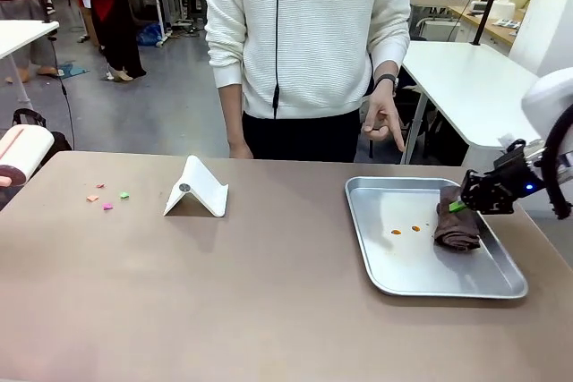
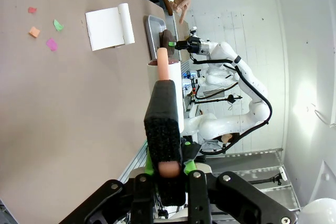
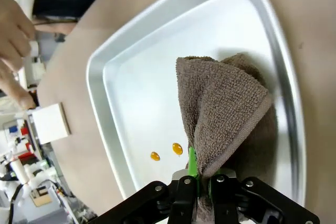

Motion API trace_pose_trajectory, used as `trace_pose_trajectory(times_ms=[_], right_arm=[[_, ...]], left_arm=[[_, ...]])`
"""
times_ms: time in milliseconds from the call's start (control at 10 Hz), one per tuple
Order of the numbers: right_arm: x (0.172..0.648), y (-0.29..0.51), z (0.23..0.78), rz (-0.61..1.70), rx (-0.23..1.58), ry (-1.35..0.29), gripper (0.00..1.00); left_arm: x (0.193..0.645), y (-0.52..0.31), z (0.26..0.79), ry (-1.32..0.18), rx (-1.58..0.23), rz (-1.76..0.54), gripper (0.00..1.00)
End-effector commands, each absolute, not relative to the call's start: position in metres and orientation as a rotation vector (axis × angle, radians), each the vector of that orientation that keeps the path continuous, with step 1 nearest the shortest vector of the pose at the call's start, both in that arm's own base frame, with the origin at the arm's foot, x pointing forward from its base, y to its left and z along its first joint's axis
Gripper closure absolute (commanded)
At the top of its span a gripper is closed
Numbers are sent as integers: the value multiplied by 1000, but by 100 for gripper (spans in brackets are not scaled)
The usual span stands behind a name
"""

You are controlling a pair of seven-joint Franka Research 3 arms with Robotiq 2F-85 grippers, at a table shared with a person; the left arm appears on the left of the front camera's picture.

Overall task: Clean the surface of the table.
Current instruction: If a person points to the right, clean the right side of the table with your right hand, and if they point to the left, clean the left side with your left hand.

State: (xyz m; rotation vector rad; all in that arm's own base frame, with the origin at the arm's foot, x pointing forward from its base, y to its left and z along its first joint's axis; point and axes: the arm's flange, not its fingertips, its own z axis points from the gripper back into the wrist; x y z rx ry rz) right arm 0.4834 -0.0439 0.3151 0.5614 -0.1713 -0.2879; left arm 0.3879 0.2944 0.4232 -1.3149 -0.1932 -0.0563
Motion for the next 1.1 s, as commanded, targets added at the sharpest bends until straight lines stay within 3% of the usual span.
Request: trace_pose_trajectory(times_ms=[0,1000], right_arm=[[499,-30,307,-271,535,-143,93],[508,81,277,35,624,26,93]], left_arm=[[387,293,427,-201,-1315,-71,78],[387,293,427,-201,-1315,-71,78]])
